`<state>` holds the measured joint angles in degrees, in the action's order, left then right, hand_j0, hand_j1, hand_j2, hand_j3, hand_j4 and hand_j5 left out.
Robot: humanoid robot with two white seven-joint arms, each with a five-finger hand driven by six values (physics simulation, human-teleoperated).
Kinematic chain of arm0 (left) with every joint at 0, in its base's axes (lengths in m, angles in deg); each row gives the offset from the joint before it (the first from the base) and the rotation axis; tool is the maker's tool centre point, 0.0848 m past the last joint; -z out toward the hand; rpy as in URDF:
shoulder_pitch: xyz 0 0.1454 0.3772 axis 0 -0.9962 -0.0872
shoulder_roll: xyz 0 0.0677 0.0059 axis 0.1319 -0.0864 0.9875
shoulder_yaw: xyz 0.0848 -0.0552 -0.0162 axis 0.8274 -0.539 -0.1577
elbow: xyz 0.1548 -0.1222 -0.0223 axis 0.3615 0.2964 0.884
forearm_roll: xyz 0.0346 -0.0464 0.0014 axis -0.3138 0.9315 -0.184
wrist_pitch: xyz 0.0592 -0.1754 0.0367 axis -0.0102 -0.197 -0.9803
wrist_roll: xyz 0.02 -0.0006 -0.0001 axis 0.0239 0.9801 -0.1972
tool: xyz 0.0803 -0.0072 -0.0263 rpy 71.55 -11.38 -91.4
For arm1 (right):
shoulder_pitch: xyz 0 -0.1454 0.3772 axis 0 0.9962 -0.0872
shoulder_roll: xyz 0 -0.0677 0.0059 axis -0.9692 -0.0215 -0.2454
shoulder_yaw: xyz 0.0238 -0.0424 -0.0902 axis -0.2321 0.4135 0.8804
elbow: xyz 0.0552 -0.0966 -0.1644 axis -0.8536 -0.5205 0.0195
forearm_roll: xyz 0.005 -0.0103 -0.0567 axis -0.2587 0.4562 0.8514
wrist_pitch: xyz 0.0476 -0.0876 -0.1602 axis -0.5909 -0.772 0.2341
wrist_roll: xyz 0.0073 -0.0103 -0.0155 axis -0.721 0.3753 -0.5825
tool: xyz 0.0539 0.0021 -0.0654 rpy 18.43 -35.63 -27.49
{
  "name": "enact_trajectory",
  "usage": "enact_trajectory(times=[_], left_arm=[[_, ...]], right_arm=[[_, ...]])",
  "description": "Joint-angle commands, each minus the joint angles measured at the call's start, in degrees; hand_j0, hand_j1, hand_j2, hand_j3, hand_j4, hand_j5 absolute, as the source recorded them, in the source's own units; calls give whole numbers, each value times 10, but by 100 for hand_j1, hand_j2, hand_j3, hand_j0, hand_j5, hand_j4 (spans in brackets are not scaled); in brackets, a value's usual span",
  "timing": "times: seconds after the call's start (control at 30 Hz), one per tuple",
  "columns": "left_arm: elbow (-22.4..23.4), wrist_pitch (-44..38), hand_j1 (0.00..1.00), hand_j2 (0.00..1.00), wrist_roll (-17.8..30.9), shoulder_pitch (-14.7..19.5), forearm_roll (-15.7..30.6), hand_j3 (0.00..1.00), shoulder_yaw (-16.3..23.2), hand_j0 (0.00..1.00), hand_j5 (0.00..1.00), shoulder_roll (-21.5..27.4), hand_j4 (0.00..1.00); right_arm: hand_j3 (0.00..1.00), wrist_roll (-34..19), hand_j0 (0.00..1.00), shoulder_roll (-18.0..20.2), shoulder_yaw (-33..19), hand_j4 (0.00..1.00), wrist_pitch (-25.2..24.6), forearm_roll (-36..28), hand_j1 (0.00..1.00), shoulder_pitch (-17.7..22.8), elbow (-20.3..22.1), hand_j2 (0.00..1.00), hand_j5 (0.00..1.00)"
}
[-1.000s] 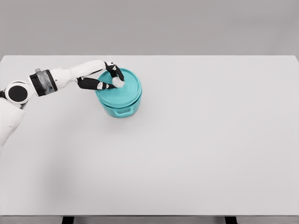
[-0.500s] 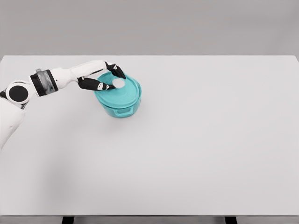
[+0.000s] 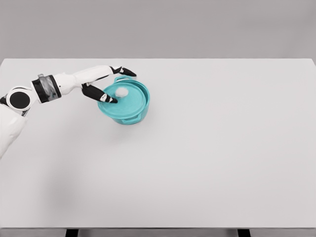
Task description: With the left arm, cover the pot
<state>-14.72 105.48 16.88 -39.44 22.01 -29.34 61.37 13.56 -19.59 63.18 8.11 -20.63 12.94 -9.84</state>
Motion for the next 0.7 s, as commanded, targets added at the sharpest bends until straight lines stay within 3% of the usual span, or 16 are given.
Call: enact_trajectory(times=[0.0,0.27,0.37,0.43,0.5,0.53,0.67], left_arm=[[0,-1,100,100,0,0,5,100,-1,100,100,2,100],[-22,-1,100,100,0,-3,34,100,-2,100,100,20,100],[-55,-1,100,100,0,-3,70,100,-2,100,100,58,100],[-111,-1,100,100,0,-8,130,100,-2,100,100,132,100],[-160,-1,100,100,0,-50,162,100,-6,100,100,193,100],[-163,-1,100,100,0,-73,171,100,-8,100,100,215,100],[-178,-1,100,100,0,-128,170,100,-36,100,100,238,100]], right_arm=[[100,0,100,0,0,100,0,0,100,0,0,100,100],[100,0,100,0,0,100,0,0,100,0,0,100,100],[100,0,100,0,0,100,0,0,100,0,0,100,100],[100,0,100,0,0,100,-1,0,100,0,0,100,100],[100,0,100,0,0,100,0,0,100,0,0,100,100],[100,0,100,0,0,100,0,0,100,0,0,100,100],[100,0,100,0,0,100,0,0,100,-1,0,100,100]])
